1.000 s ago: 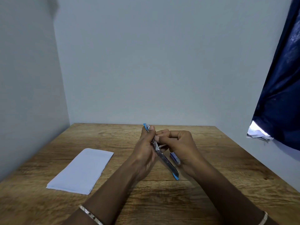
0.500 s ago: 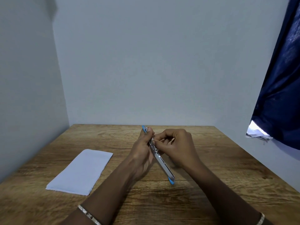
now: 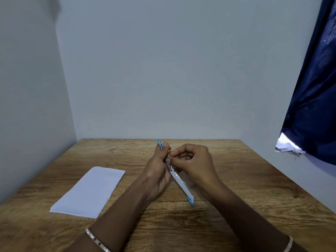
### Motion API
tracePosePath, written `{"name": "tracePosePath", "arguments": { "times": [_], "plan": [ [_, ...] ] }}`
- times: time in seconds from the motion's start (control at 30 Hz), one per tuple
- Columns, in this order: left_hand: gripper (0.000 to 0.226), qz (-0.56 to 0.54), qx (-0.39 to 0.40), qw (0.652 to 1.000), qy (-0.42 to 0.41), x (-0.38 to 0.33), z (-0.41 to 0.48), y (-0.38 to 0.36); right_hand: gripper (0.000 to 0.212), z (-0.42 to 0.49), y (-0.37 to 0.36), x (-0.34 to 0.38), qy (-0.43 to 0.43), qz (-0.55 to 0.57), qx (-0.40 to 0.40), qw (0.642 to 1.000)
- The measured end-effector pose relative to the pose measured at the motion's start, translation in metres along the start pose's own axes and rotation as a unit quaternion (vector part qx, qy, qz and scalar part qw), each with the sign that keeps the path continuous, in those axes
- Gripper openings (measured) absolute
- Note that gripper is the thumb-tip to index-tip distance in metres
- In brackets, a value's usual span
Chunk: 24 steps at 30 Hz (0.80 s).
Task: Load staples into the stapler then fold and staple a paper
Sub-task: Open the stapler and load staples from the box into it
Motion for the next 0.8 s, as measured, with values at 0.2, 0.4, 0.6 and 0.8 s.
{"name": "tracePosePath", "arguments": {
  "times": [0.2, 0.4, 0.6, 0.8],
  "plan": [
    [0.029, 0.018, 0.035, 0.999, 0.001, -0.0012, 0.0054, 0.0066, 0.013, 0.0018, 0.0109, 0.0008, -0.057, 0.123, -0.006, 0.991],
    [0.031, 0.003, 0.076, 0.997, 0.017, -0.0025, 0.0045, 0.0075, 0.014, 0.0021, 0.0035, -0.0009, -0.02, 0.041, -0.007, 0.999],
    [0.028, -0.003, 0.071, 0.997, 0.018, -0.0036, 0.0024, 0.0048, 0.012, 0.0017, 0.0049, 0.0019, -0.005, 0.026, -0.005, 1.0],
    [0.027, -0.006, 0.098, 0.995, 0.011, -0.0034, 0.0015, 0.0024, 0.01, 0.0019, 0.0051, 0.0044, 0.031, -0.011, -0.01, 0.999]
  ]
}}
Point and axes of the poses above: each hand's wrist, its own z-axis towards the middle knuckle, its own y-axis out of the back of the hand, x = y × z, the point moved 2 cm from there along z, towards the middle knuckle
